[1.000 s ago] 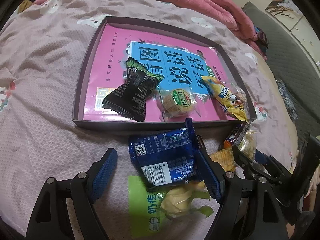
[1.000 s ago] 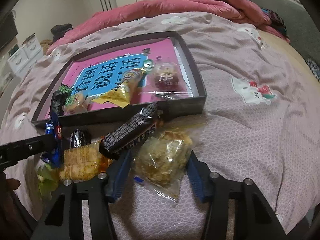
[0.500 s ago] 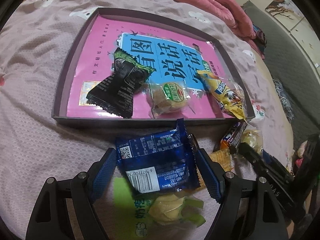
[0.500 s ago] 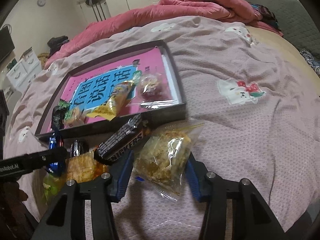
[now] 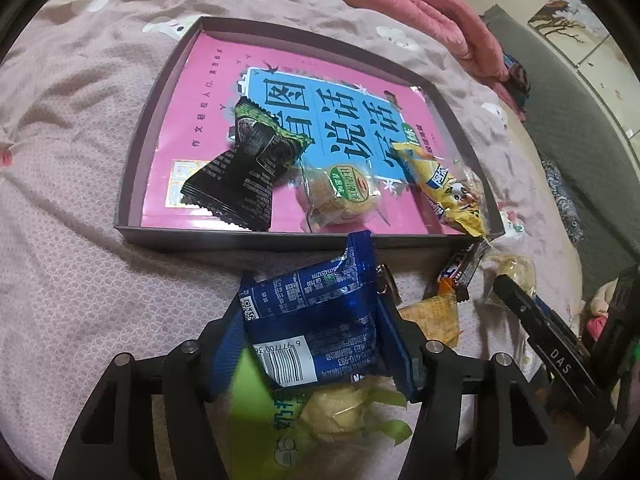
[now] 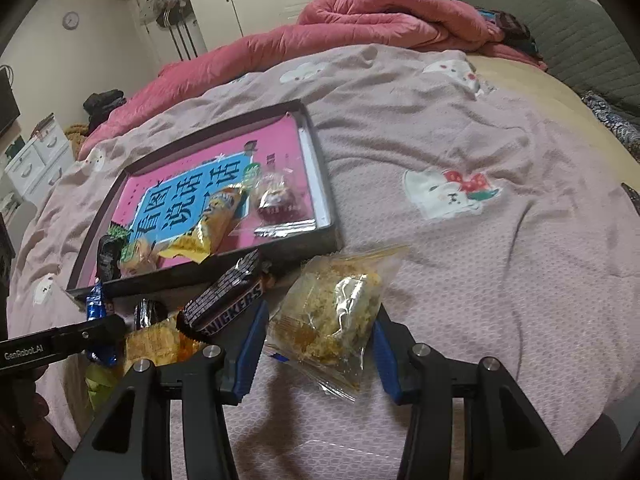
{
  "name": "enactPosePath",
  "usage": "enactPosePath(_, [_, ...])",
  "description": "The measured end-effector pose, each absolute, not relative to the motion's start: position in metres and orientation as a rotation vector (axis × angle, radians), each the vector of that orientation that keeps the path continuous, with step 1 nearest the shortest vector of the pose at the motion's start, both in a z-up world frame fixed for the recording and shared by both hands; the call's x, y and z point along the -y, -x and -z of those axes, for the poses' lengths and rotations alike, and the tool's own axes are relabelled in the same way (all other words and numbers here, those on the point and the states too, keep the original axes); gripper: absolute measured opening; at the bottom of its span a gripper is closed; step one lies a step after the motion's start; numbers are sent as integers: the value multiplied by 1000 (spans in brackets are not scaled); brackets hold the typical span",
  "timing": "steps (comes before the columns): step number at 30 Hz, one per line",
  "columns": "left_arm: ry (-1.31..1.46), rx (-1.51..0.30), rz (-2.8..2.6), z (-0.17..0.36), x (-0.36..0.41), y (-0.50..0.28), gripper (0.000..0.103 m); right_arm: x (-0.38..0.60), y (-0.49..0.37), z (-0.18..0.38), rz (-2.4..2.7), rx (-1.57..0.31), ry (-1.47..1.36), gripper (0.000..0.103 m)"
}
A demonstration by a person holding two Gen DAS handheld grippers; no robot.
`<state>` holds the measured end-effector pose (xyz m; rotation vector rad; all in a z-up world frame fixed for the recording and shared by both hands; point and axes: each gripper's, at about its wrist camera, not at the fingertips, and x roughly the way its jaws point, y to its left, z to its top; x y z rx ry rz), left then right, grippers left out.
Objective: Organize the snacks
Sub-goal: 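Lift the blue bag and clear bag and carry them over the tray with both tools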
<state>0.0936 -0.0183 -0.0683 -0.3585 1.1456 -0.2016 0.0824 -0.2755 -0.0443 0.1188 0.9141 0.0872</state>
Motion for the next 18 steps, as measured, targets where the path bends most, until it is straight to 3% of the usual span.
enactPosePath(18, [281,-1032,176,28,14,-79,62,263,-73,12,-137,-796,-89,49])
